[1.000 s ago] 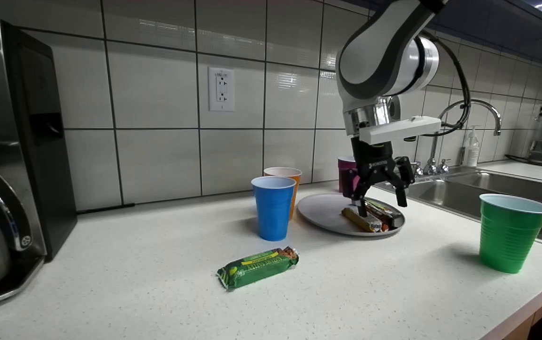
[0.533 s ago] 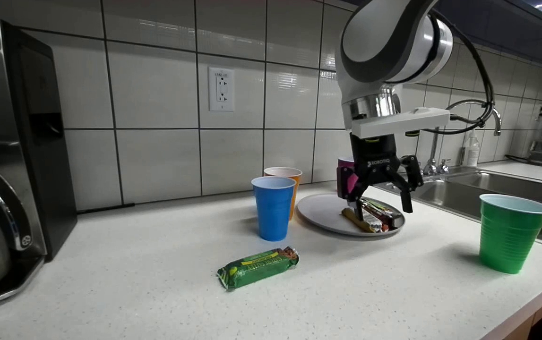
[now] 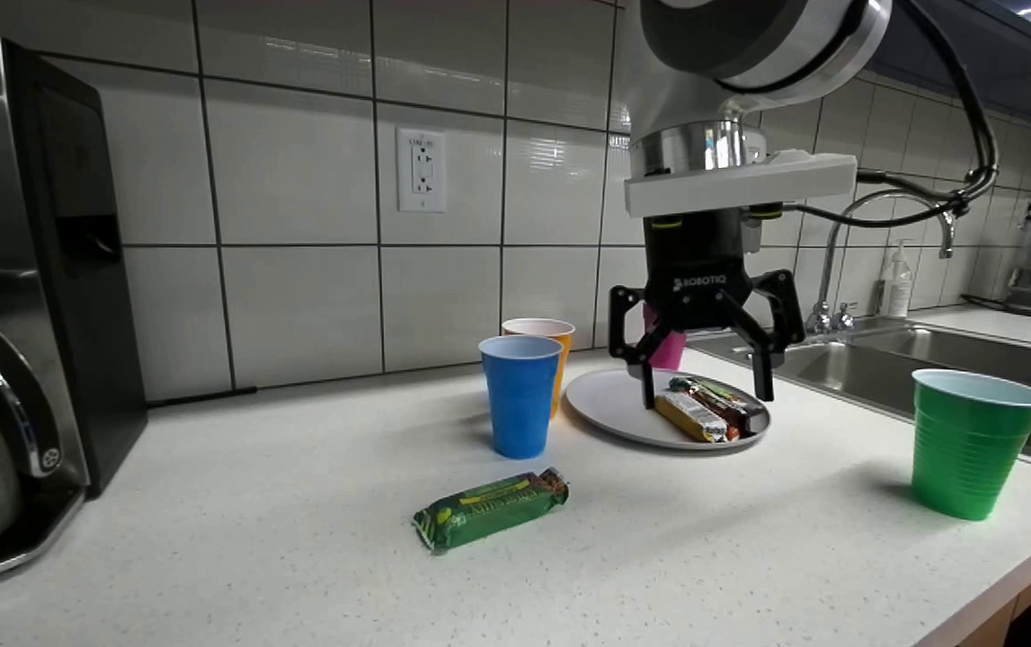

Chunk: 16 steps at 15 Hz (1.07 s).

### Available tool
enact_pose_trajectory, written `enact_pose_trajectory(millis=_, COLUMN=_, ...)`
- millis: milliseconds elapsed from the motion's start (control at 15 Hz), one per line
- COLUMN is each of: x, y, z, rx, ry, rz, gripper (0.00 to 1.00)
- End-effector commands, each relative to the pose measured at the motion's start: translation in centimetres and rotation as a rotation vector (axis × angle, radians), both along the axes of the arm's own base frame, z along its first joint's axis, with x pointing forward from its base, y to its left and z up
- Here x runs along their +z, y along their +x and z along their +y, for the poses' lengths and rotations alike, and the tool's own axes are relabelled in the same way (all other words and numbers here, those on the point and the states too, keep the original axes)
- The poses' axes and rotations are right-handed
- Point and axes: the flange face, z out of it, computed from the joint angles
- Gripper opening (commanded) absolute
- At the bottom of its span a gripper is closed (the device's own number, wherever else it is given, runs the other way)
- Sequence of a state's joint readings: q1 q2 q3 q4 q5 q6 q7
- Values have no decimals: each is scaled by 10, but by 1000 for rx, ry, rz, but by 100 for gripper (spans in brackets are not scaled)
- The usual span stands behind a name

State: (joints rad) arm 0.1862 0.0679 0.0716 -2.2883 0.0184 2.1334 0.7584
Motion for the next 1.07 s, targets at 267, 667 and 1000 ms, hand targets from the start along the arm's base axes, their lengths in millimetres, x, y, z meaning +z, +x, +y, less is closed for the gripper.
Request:
enact_pose_trajectory(millis=267, x=-13, y=-11, z=22, rx=-189, ry=7, rz=-5, gripper=100)
enact_pose_trajectory(millis=667, x=-33, y=-3, z=39, rx=-265, ry=34, rz=-15, gripper=100)
enact_pose_trajectory(millis=1000, x=-37, y=-5, z=50, rx=-243, ry=36, rz=-14, gripper=100)
